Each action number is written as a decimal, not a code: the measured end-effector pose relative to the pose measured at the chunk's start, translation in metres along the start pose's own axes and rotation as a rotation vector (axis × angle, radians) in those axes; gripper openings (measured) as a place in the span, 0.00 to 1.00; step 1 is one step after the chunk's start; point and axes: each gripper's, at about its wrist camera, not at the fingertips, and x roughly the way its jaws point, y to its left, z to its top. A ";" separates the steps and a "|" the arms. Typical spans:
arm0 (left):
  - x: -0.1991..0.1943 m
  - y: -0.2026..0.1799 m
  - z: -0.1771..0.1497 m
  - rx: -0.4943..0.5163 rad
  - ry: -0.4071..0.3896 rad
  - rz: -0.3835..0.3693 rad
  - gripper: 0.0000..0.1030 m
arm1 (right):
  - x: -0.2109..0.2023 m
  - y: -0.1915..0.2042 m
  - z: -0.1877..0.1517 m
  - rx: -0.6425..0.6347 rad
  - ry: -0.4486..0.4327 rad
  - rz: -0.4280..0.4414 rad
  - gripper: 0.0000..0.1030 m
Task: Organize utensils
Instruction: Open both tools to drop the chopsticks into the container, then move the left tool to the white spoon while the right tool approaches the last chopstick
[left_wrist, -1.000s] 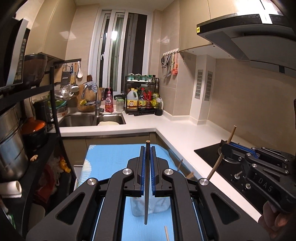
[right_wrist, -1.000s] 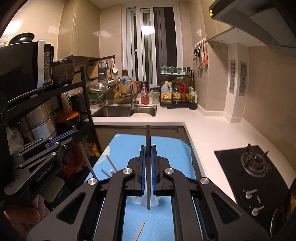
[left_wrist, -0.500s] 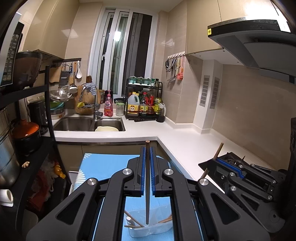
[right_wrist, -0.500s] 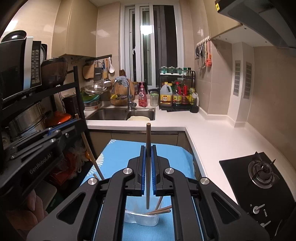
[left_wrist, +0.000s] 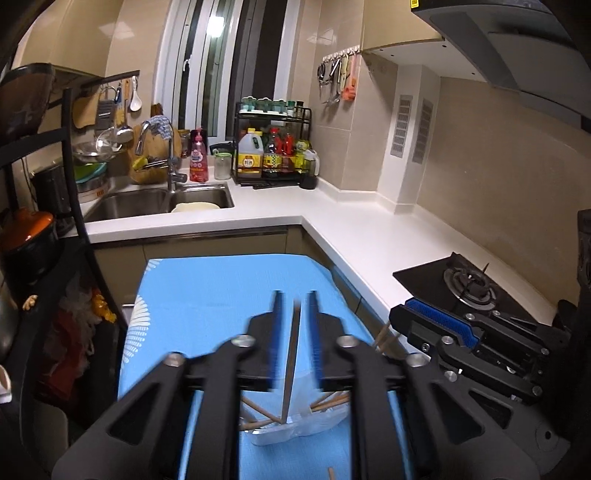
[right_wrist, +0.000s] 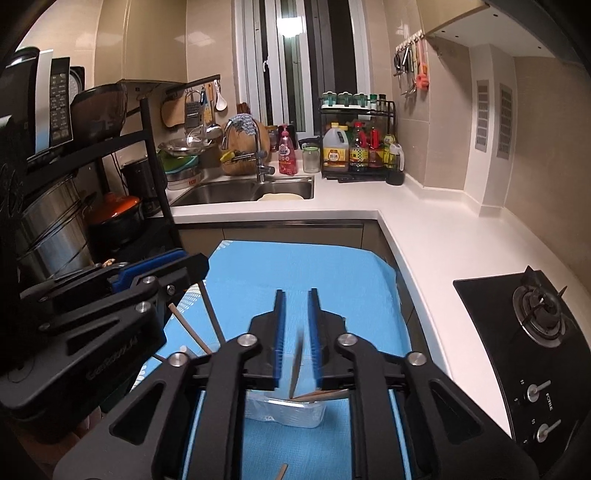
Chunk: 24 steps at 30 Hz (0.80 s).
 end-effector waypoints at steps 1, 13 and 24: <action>-0.005 0.001 0.001 0.001 -0.015 0.002 0.32 | -0.003 -0.002 0.000 0.005 -0.004 -0.003 0.17; -0.079 0.008 -0.043 -0.028 -0.068 -0.013 0.19 | -0.079 -0.003 -0.033 0.017 -0.062 0.014 0.17; -0.105 0.021 -0.164 -0.043 0.023 0.011 0.12 | -0.102 0.011 -0.164 0.055 0.040 0.040 0.07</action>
